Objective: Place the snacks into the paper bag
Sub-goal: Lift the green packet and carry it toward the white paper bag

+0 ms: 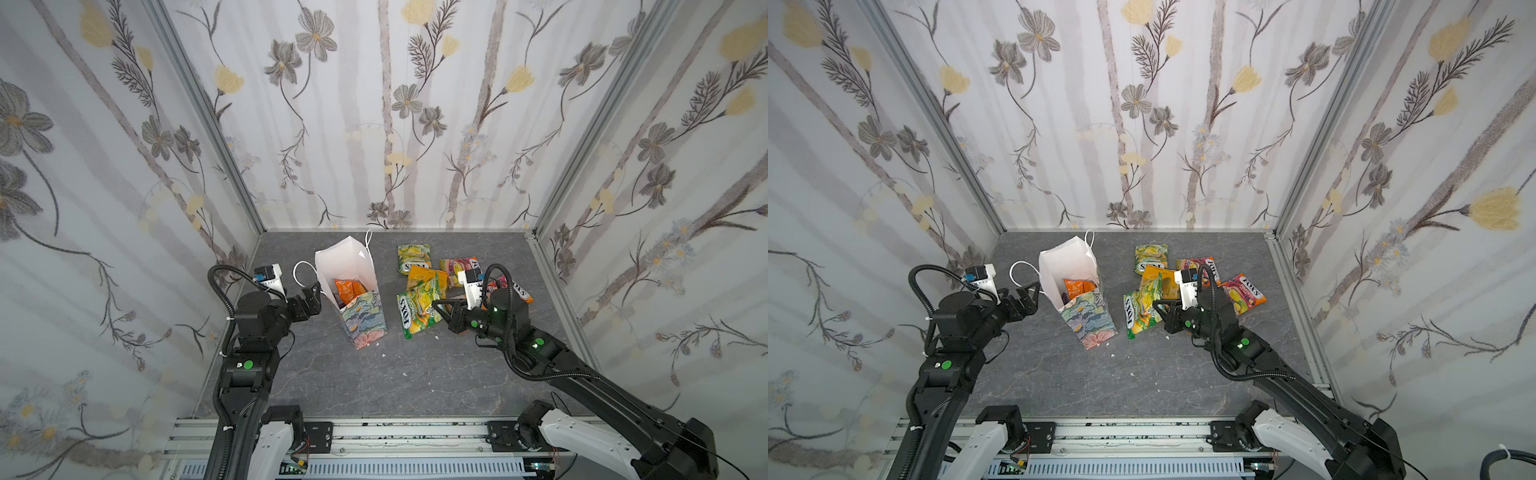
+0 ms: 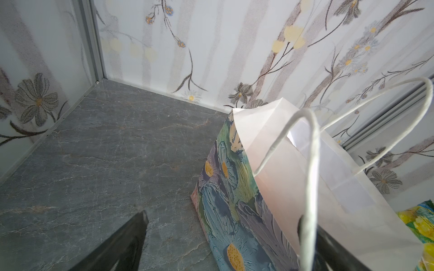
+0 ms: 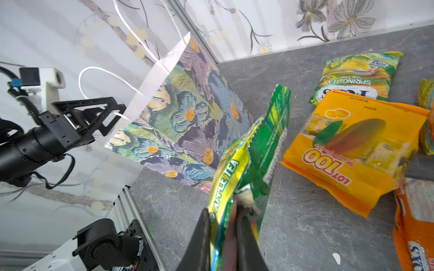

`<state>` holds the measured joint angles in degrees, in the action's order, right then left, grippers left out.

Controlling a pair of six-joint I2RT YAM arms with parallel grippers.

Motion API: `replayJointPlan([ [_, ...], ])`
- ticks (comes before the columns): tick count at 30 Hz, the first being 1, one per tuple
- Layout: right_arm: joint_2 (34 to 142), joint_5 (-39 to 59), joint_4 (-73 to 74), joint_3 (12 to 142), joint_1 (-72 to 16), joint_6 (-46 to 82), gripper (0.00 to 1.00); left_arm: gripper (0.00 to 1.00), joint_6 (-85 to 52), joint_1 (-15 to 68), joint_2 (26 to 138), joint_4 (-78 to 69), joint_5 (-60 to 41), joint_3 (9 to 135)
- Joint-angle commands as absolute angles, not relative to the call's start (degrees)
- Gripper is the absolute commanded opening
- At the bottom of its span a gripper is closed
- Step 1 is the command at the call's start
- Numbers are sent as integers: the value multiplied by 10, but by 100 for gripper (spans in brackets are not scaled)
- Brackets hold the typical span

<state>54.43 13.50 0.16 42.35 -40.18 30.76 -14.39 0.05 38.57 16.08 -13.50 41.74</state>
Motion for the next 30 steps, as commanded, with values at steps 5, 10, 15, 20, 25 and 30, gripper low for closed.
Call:
replayJointPlan([
  [5, 537, 108, -9, 507, -436, 268, 0, 100, -146, 0, 386, 146, -128, 417],
  [10, 545, 100, -32, 570, -464, 247, 0, 100, -145, 0, 388, 146, -128, 418],
  [15, 570, 84, -51, 633, -510, 219, 0, 100, -146, 0, 389, 146, -128, 417],
  [20, 603, 70, -56, 686, -545, 196, 0, 100, -148, 0, 388, 146, -132, 417],
  [25, 644, 29, -83, 749, -574, 166, 0, 100, -148, 0, 388, 146, -131, 417],
  [30, 695, -10, -109, 810, -595, 145, 0, 100, -149, 0, 383, 147, -129, 415],
])
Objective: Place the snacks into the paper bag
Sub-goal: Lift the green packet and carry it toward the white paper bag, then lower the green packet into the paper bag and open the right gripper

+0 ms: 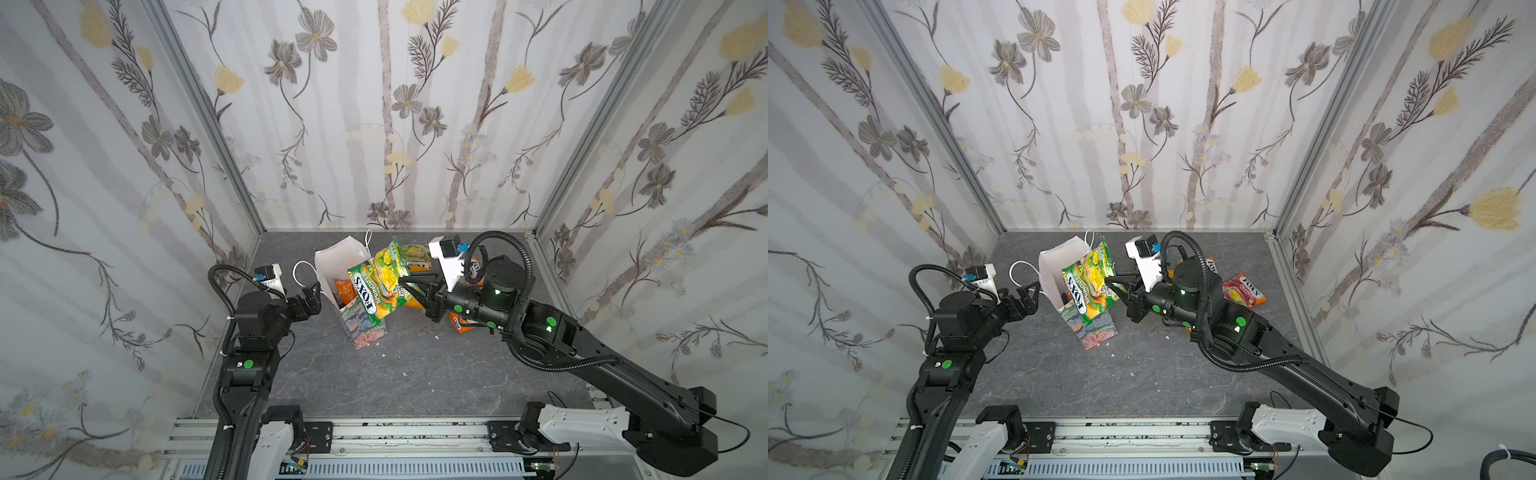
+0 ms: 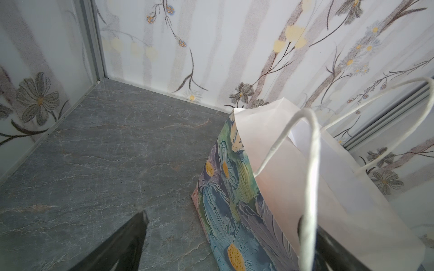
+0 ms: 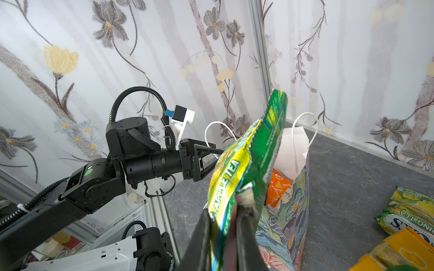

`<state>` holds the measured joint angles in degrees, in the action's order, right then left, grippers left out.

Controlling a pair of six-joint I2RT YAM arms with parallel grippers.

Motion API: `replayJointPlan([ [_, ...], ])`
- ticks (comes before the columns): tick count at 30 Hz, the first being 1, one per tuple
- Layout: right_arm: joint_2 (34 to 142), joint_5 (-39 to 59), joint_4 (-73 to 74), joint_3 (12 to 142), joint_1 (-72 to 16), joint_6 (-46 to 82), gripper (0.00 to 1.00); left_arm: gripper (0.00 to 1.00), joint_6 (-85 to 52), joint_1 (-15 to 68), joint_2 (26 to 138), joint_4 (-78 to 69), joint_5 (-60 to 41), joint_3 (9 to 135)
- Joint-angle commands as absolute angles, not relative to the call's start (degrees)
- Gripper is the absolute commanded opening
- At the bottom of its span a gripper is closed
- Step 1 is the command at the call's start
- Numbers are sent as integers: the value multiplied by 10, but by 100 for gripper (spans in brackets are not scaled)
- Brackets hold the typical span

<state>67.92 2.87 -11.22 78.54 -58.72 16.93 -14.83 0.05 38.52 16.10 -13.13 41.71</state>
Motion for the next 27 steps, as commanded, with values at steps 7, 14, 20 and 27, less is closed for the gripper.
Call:
replayJointPlan([
  [7, 760, -87, -144, 882, -612, 134, 0, 100, -155, 0, 384, 147, -133, 415],
  [14, 824, -177, -168, 950, -640, 114, 0, 100, -156, 0, 380, 151, -129, 413],
  [20, 868, -228, -164, 977, -662, 106, 0, 100, -157, 0, 382, 151, -131, 413],
  [27, 926, -249, -172, 1010, -662, 90, 0, 100, -157, 0, 381, 154, -130, 412],
])
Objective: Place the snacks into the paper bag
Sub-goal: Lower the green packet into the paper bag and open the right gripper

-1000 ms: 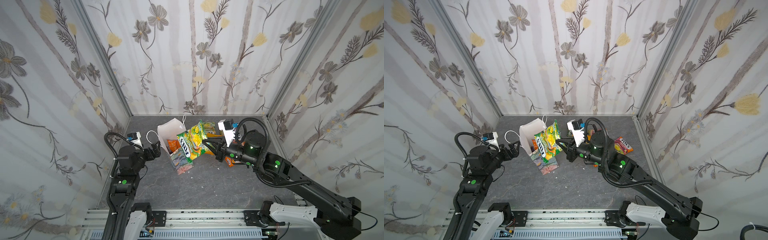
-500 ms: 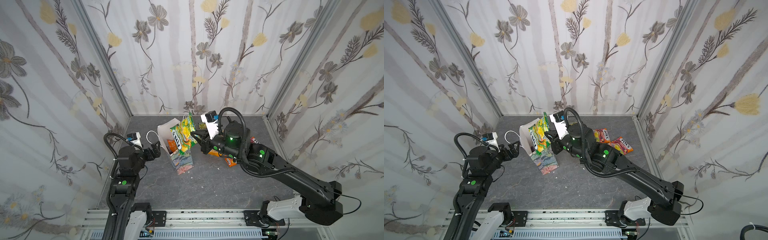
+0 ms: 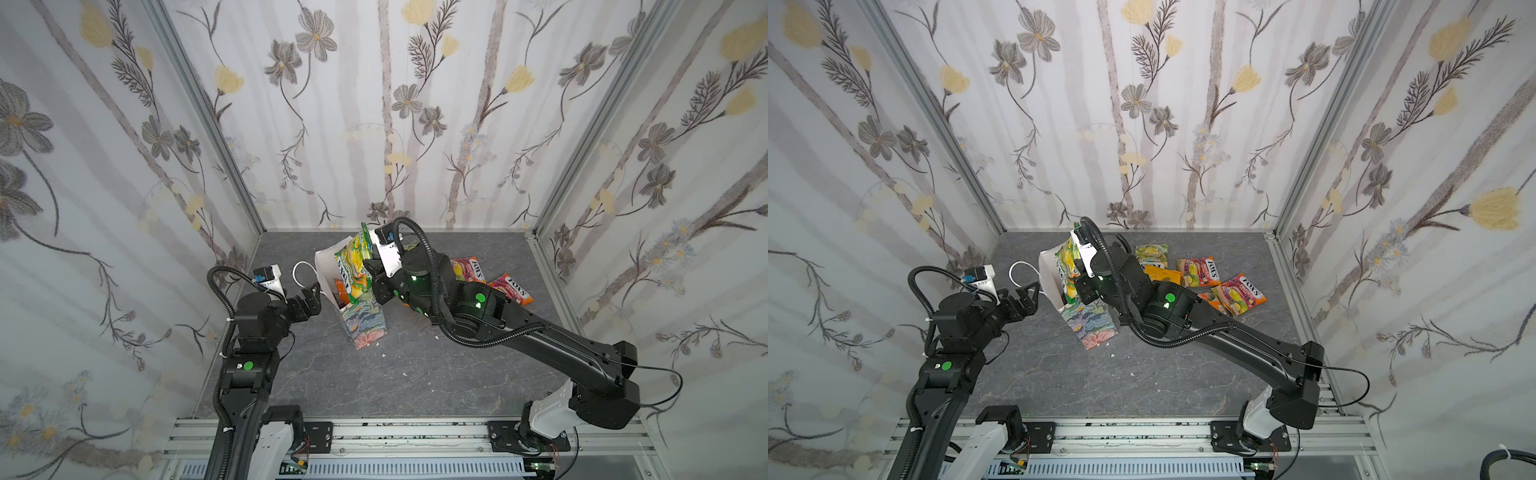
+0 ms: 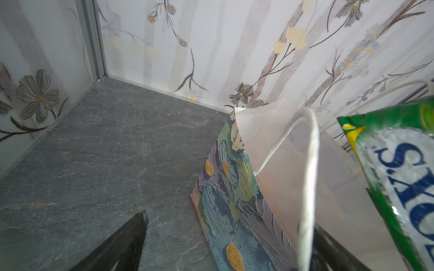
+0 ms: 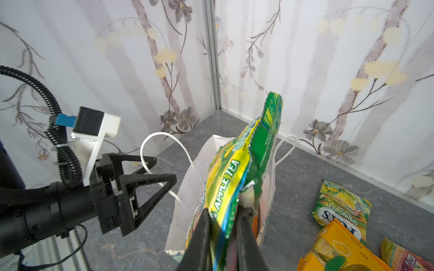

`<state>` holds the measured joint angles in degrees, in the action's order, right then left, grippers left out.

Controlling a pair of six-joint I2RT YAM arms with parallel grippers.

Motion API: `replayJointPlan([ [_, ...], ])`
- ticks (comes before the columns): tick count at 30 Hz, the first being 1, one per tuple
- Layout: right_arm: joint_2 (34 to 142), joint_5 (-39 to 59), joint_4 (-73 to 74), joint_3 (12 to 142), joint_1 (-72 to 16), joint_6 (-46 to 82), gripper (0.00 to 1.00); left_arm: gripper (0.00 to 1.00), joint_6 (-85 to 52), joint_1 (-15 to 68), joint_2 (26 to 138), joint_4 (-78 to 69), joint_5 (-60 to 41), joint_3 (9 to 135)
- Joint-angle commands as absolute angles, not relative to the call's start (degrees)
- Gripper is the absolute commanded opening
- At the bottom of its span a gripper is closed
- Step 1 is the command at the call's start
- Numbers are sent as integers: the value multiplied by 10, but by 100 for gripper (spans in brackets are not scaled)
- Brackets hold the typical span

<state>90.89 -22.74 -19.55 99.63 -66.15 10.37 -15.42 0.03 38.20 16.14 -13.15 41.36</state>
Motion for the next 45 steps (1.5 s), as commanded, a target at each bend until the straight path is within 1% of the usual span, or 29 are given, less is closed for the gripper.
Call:
replayJointPlan([
  [1, 936, -248, -173, 1017, -662, 87, 0, 100, -157, 0, 381, 154, -129, 413],
  [10, 997, -233, -195, 1078, -660, 60, 0, 100, -157, 0, 380, 155, -127, 413],
  [29, 1037, -167, -207, 1082, -630, 85, 0, 100, -156, 0, 378, 155, -127, 412],
  [43, 1056, -172, -212, 1083, -627, 87, 0, 100, -157, 0, 380, 154, -128, 412],
  [45, 1058, -168, -213, 1084, -627, 88, 6, 100, -157, 0, 380, 154, -128, 412],
])
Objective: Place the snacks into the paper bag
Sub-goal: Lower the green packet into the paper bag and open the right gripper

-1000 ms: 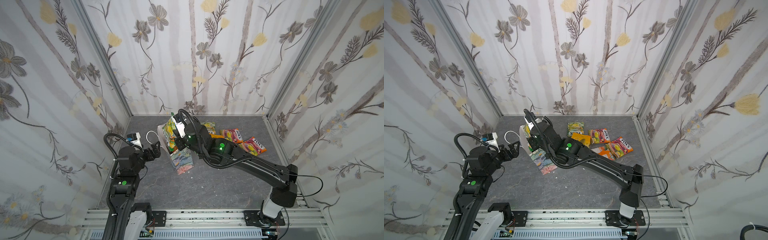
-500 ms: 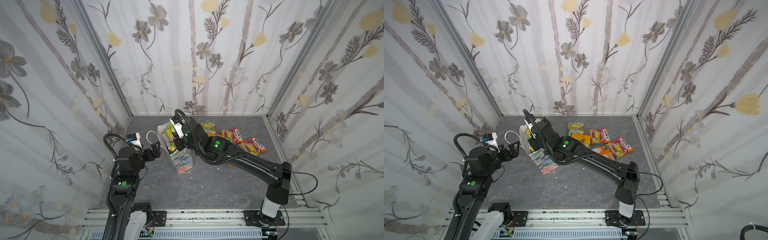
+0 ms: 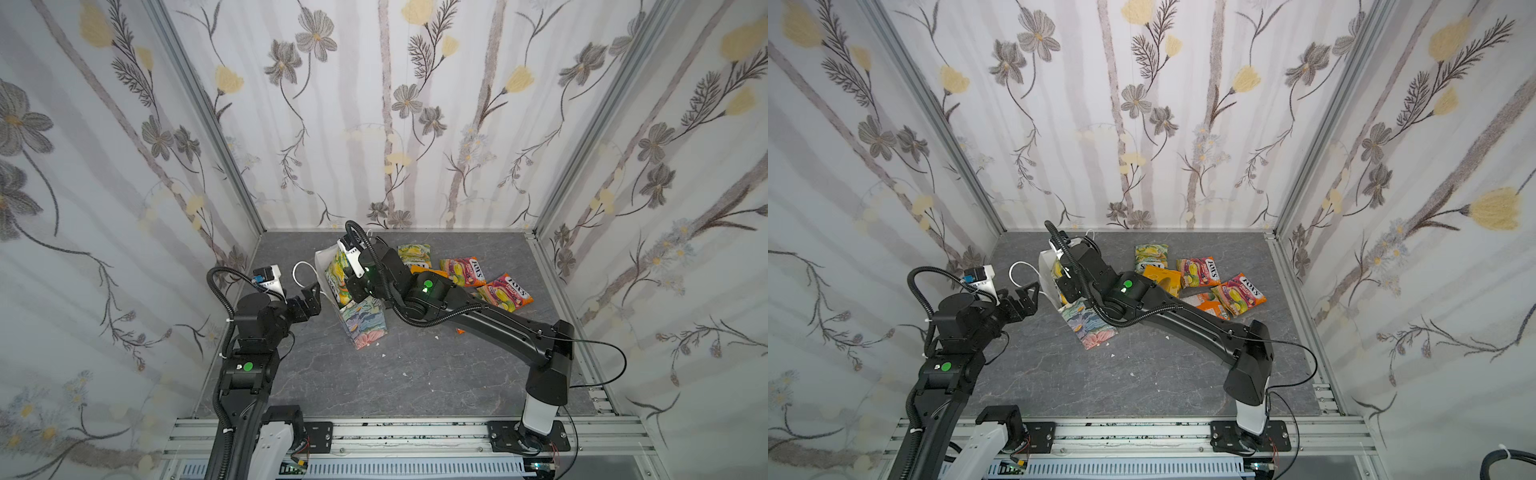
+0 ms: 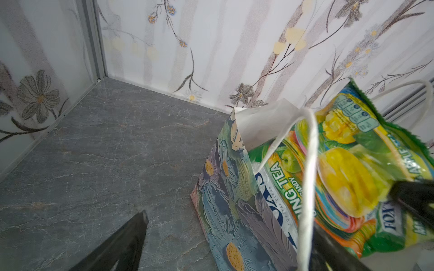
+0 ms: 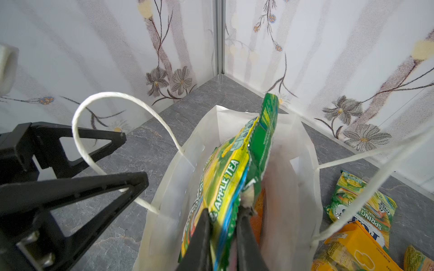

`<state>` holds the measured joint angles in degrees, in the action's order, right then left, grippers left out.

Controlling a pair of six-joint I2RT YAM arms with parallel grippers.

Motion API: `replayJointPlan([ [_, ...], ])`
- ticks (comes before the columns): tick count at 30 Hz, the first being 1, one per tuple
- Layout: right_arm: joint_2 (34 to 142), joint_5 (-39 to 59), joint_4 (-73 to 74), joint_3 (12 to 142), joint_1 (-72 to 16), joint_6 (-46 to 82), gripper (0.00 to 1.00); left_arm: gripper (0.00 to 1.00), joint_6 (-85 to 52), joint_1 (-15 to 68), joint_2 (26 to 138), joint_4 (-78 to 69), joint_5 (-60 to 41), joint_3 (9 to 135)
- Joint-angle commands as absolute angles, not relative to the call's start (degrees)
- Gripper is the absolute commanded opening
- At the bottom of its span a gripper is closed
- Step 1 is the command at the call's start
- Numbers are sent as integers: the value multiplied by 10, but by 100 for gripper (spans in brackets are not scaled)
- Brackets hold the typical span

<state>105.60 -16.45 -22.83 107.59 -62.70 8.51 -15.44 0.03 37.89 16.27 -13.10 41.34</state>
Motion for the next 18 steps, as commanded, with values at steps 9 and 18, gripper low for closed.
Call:
replayJointPlan([
  [9, 1059, -159, -213, 1090, -626, 88, 31, 100, -156, 0, 381, 153, -134, 412],
  [18, 1058, -148, -216, 1094, -625, 89, 35, 100, -157, 0, 384, 152, -138, 411],
])
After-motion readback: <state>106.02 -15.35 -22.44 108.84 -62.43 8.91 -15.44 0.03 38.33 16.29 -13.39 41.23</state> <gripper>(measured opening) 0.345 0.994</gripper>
